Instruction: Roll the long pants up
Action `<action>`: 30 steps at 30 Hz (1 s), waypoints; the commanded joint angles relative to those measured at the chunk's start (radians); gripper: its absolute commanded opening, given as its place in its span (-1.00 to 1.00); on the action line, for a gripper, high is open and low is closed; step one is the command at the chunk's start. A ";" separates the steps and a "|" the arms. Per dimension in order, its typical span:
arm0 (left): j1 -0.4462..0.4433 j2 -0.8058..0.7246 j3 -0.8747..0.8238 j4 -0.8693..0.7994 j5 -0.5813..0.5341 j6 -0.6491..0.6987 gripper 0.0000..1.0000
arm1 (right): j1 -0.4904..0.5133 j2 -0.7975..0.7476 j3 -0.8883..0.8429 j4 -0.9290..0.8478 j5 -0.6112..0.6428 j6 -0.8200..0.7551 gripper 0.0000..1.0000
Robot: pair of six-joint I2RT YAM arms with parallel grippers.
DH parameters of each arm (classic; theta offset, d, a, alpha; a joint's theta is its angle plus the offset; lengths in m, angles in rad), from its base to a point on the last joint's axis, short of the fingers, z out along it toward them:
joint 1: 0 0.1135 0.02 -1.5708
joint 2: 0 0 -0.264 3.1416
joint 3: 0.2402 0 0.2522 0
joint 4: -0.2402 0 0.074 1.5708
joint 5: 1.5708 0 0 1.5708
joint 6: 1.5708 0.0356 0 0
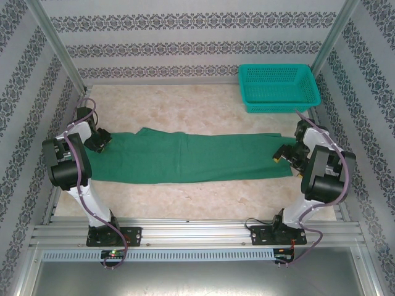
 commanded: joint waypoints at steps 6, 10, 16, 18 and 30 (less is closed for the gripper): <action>-0.021 0.038 0.030 0.007 0.007 0.025 -0.23 | 0.039 0.142 0.068 0.037 -0.020 0.045 0.60; -0.021 0.038 0.029 0.014 0.006 0.031 -0.23 | 0.035 0.137 0.079 0.047 -0.004 0.051 -1.00; -0.037 0.054 0.043 0.006 0.025 0.033 -0.24 | -0.088 0.076 0.048 0.047 0.059 0.021 -1.00; -0.051 0.055 0.052 -0.006 0.019 0.033 -0.23 | -0.148 0.038 0.024 0.051 0.089 0.010 -1.00; -0.095 -0.128 -0.062 -0.038 -0.058 -0.018 -0.21 | -0.248 -0.137 0.033 0.083 0.124 0.056 -1.00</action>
